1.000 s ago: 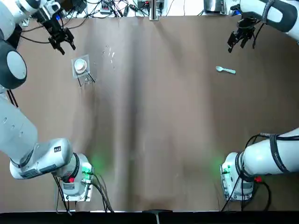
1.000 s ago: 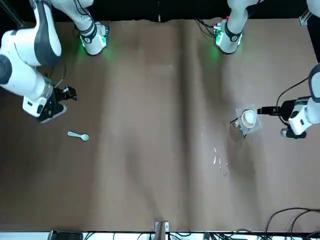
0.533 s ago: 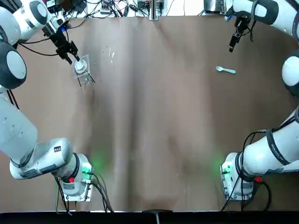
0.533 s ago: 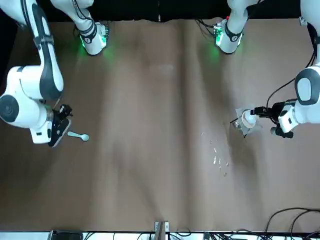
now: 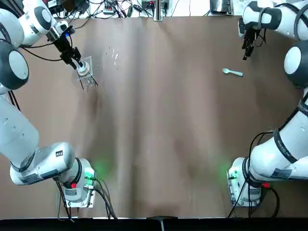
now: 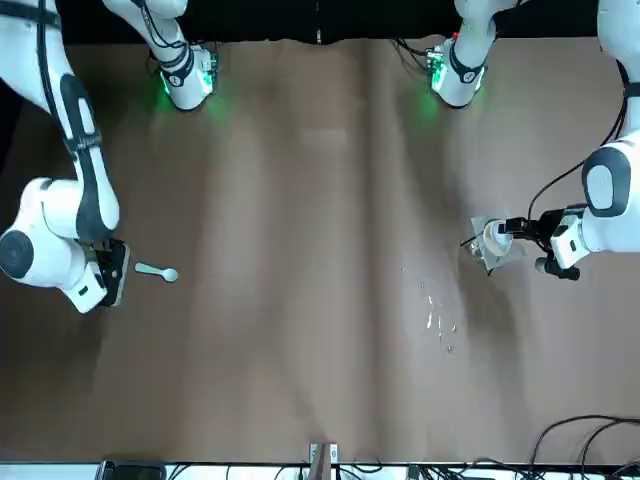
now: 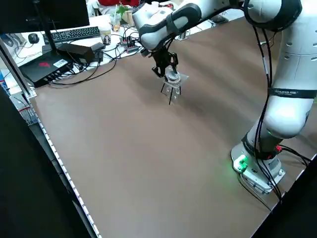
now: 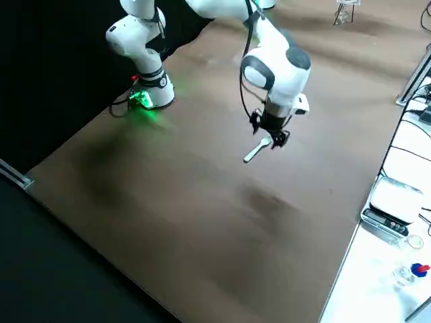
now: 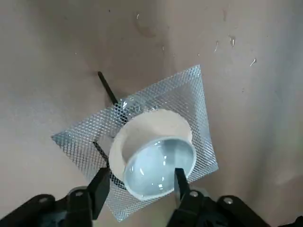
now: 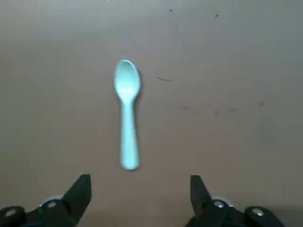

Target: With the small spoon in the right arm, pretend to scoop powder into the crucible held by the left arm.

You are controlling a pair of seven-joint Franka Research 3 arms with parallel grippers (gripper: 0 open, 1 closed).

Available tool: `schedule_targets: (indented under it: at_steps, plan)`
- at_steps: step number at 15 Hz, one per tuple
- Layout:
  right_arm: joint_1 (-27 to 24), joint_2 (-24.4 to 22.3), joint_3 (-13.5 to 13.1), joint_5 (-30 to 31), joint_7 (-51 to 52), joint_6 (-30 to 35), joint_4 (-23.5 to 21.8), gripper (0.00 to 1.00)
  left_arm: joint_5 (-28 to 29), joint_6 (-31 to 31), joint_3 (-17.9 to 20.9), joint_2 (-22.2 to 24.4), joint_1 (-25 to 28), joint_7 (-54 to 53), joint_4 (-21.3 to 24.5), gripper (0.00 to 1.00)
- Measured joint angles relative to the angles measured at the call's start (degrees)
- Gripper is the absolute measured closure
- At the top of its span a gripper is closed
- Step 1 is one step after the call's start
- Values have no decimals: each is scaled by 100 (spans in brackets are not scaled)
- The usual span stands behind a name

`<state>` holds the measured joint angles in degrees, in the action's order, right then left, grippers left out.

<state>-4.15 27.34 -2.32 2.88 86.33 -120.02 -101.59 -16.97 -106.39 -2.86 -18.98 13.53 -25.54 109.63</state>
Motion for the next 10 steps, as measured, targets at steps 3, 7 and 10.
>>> schedule_targets:
  at_steps: [3, 7, 10]
  plan:
    - [-80, 300, -1, 2, 867, -509, 47, 8, 0, -9, -3, -34, -4, -7, 0, 40]
    - [-124, 486, -4, 2, 970, -801, 51, 12, 0, -11, -6, -47, -15, -14, 0, 54]
    - [-314, 610, -9, 1, 1005, -857, -144, 19, 0, -12, -15, -48, -30, -15, 0, 65]
